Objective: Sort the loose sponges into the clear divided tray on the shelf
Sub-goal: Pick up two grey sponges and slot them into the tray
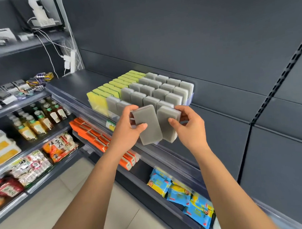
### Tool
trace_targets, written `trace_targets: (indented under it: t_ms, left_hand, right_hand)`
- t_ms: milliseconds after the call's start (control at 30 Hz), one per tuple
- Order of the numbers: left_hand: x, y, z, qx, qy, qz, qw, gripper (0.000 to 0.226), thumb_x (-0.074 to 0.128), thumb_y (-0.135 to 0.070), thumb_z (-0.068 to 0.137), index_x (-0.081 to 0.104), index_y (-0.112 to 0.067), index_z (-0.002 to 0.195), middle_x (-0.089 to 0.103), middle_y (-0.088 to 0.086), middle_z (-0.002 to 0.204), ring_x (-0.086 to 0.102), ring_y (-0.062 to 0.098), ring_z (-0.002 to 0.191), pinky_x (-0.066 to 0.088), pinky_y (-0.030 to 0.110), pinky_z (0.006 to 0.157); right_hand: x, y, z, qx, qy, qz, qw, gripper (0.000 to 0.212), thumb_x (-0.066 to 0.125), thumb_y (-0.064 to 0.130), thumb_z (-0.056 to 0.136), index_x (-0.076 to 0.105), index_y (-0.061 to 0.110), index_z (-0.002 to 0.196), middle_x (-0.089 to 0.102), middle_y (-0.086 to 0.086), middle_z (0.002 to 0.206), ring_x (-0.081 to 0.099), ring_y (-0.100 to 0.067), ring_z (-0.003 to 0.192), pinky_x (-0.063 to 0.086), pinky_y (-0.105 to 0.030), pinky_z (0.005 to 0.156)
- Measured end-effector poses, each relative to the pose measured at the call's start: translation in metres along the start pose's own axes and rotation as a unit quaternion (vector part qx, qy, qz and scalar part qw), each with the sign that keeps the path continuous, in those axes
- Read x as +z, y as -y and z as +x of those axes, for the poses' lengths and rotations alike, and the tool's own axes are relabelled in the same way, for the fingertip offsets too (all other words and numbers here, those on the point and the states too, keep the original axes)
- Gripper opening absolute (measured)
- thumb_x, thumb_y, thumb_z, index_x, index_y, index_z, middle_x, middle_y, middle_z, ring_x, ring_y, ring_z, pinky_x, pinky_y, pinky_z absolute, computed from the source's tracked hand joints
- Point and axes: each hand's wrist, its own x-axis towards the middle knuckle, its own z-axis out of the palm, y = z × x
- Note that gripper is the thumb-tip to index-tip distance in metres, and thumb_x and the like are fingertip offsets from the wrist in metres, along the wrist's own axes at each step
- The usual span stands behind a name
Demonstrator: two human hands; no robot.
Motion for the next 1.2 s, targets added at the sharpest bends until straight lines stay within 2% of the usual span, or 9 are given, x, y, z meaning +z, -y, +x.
trace_targets:
  t_ms: [133, 233, 400, 467, 633, 800, 967, 1067, 1200]
  left_hand:
    - [-0.016, 0.006, 0.027, 0.039, -0.011, 0.062, 0.997, 0.048, 0.072, -0.019, 0.078, 0.042, -0.041, 0.108, 0.055, -0.012, 0.109, 0.054, 0.009, 0.101, 0.045, 0.024, 0.074]
    - [-0.024, 0.011, 0.046, 0.059, -0.003, 0.079, 0.995, 0.049, 0.072, -0.017, 0.079, 0.042, -0.039, 0.110, 0.053, -0.010, 0.113, 0.053, 0.009, 0.100, 0.044, 0.024, 0.074]
    - [-0.032, 0.020, 0.072, 0.099, 0.039, 0.079, 0.991, 0.061, 0.067, -0.011, 0.082, 0.038, -0.047, 0.122, 0.044, -0.014, 0.117, 0.047, 0.000, 0.097, 0.043, 0.017, 0.071]
    - [-0.035, 0.023, 0.082, 0.106, 0.058, 0.077, 0.990, 0.060, 0.066, -0.009, 0.083, 0.040, -0.051, 0.118, 0.042, -0.018, 0.109, 0.046, -0.005, 0.093, 0.047, 0.020, 0.072]
    - [-0.041, 0.029, 0.106, 0.118, 0.112, 0.059, 0.985, 0.059, 0.066, -0.007, 0.081, 0.045, -0.051, 0.113, 0.041, -0.031, 0.104, 0.048, 0.003, 0.095, 0.054, 0.036, 0.079]
    - [-0.043, 0.035, 0.119, 0.150, 0.164, 0.068, 0.973, 0.056, 0.066, -0.009, 0.081, 0.045, -0.046, 0.117, 0.043, -0.019, 0.112, 0.049, 0.002, 0.090, 0.051, 0.035, 0.080]
    - [-0.047, 0.041, 0.127, 0.178, 0.204, 0.078, 0.959, 0.056, 0.066, -0.009, 0.081, 0.044, -0.049, 0.115, 0.043, -0.018, 0.113, 0.054, 0.008, 0.080, 0.050, 0.035, 0.078]
    - [-0.048, 0.043, 0.131, 0.197, 0.213, 0.085, 0.953, 0.058, 0.066, -0.007, 0.081, 0.043, -0.048, 0.115, 0.042, -0.019, 0.114, 0.053, 0.008, 0.086, 0.051, 0.036, 0.082]
    - [-0.046, 0.045, 0.133, 0.222, 0.210, 0.112, 0.945, 0.056, 0.066, -0.006, 0.081, 0.042, -0.043, 0.115, 0.043, -0.013, 0.120, 0.052, 0.015, 0.099, 0.051, 0.040, 0.084]
  right_hand:
    - [0.023, 0.005, 0.019, 0.003, -0.007, 0.002, 1.000, 0.032, 0.070, 0.017, 0.081, 0.061, 0.029, 0.108, 0.063, 0.008, 0.091, 0.056, 0.001, 0.077, 0.047, -0.018, 0.072]
    - [0.036, 0.004, 0.028, 0.013, -0.015, -0.004, 1.000, 0.031, 0.069, 0.015, 0.082, 0.059, 0.028, 0.109, 0.059, 0.015, 0.085, 0.055, 0.007, 0.071, 0.044, -0.009, 0.064]
    - [0.051, 0.002, 0.037, 0.038, -0.026, -0.020, 0.999, 0.031, 0.067, 0.013, 0.083, 0.058, 0.028, 0.109, 0.055, 0.020, 0.082, 0.056, 0.006, 0.065, 0.042, -0.012, 0.063]
    - [0.055, 0.003, 0.038, 0.041, -0.034, -0.035, 0.998, 0.031, 0.067, 0.013, 0.082, 0.058, 0.029, 0.107, 0.055, 0.019, 0.084, 0.055, 0.006, 0.066, 0.042, -0.013, 0.064]
    - [0.064, 0.008, 0.034, 0.065, -0.071, -0.061, 0.994, 0.033, 0.064, 0.011, 0.077, 0.058, 0.035, 0.099, 0.059, 0.020, 0.083, 0.055, -0.001, 0.066, 0.045, -0.018, 0.063]
    - [0.073, 0.013, 0.025, 0.086, -0.120, -0.094, 0.985, 0.034, 0.062, 0.010, 0.071, 0.057, 0.036, 0.092, 0.060, 0.019, 0.084, 0.055, -0.008, 0.063, 0.047, -0.023, 0.061]
    - [0.086, 0.015, 0.020, 0.067, -0.134, -0.195, 0.969, 0.033, 0.061, 0.009, 0.072, 0.061, 0.027, 0.100, 0.060, 0.004, 0.089, 0.054, -0.016, 0.065, 0.048, -0.030, 0.064]
    - [0.094, 0.011, 0.023, 0.069, -0.107, -0.248, 0.960, 0.034, 0.061, 0.009, 0.074, 0.065, 0.023, 0.105, 0.061, 0.004, 0.092, 0.048, -0.012, 0.070, 0.042, -0.026, 0.066]
    - [0.103, 0.001, 0.022, 0.102, -0.079, -0.285, 0.950, 0.034, 0.061, 0.010, 0.078, 0.062, 0.022, 0.110, 0.061, 0.003, 0.098, 0.049, -0.013, 0.077, 0.042, -0.024, 0.067]
